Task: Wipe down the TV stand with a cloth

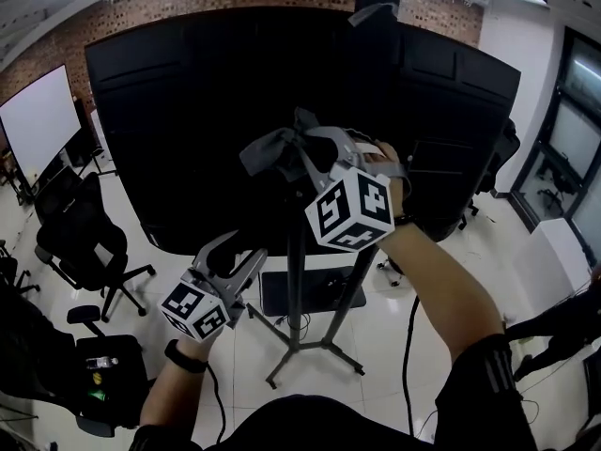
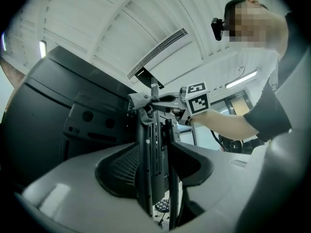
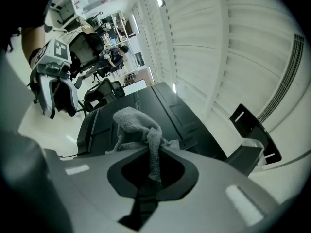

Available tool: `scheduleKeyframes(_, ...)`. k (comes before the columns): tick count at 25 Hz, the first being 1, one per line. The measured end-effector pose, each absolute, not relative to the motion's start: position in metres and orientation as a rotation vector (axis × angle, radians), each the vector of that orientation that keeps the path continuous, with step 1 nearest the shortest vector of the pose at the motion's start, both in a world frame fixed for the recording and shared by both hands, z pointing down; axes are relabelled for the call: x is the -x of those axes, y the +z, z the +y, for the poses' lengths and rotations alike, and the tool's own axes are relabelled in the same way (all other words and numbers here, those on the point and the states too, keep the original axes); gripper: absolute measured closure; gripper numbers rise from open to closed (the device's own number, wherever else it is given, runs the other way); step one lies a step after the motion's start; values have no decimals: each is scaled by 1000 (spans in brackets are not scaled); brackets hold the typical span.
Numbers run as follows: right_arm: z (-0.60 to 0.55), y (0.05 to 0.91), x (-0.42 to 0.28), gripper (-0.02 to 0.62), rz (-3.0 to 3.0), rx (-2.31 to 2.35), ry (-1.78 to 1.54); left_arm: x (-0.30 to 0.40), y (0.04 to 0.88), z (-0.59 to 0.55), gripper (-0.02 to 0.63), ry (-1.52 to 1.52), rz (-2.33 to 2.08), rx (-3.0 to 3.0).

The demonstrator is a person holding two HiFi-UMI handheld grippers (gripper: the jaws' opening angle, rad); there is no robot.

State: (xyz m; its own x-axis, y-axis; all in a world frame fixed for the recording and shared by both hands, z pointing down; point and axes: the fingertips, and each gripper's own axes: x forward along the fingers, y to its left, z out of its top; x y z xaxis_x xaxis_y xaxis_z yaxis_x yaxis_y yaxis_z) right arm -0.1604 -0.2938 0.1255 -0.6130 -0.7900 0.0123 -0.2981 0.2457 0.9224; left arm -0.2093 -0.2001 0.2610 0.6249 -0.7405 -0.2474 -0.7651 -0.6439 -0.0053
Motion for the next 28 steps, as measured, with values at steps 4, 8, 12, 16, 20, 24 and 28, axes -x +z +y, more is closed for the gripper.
scheduleKeyframes(4, -300, 145, 162, 577, -2064, -926, -1370, 198, 275, -208, 387, 326, 1352, 2734)
scheduleKeyframes(8, -302, 160, 158, 577, -2105, -904, -1400, 191, 288, -208, 387, 324, 1426, 2732)
scheduleKeyframes(12, -298, 179, 157, 577, -2139, -836, -1398, 185, 295, -200, 388, 307, 1498, 2709)
scheduleKeyframes(16, -301, 210, 156, 577, -2168, -769, -1359, 183, 307, -196, 388, 300, 1557, 2692)
scheduleKeyframes(20, -301, 232, 154, 577, -2196, -733, -1328, 179, 317, -193, 387, 281, 1611, 2690)
scheduleKeyframes(24, -299, 250, 152, 577, -2224, -715, -1309, 176, 333, -193, 388, 272, 1639, 2696)
scheduleKeyframes(28, -299, 273, 149, 577, -2236, -689, -1269, 177, 344, -195, 387, 261, 1676, 2704)
